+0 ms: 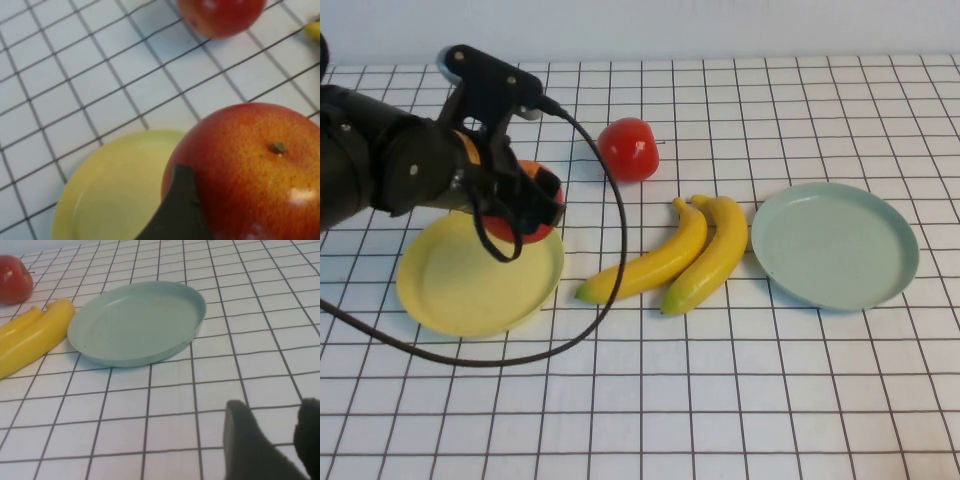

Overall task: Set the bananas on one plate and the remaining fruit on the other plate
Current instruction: Put one type of fruit in the left plate

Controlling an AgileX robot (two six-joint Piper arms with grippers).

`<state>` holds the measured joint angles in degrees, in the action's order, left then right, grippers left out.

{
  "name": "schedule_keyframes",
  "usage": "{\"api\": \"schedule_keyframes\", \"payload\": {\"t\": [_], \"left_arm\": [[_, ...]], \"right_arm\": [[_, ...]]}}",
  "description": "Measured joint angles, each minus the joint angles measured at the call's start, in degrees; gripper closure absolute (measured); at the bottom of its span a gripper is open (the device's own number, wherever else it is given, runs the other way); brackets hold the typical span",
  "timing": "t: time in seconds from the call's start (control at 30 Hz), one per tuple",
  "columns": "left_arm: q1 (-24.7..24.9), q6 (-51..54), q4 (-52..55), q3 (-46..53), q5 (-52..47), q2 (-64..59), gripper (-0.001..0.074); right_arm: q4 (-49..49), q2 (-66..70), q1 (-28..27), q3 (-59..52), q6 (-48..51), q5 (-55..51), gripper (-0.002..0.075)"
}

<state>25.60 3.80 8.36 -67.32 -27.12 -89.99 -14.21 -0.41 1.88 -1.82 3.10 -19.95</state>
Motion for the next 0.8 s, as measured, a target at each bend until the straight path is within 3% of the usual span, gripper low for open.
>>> {"api": "schedule_keyframes", "payload": {"t": [0.4,0.8], "left_arm": [[-12.57,-10.36,0.00,0.00,-4.06,-2.74,0.0199],[-13.57,-11.79,-1.43,-0.13,-2.98,-9.62,0.0176]], "right_arm": [[0.00,0.00,0.00,0.00,0.00,0.00,0.0515],[0.00,0.00,0.00,0.00,0.00,0.00,0.0515]]}}
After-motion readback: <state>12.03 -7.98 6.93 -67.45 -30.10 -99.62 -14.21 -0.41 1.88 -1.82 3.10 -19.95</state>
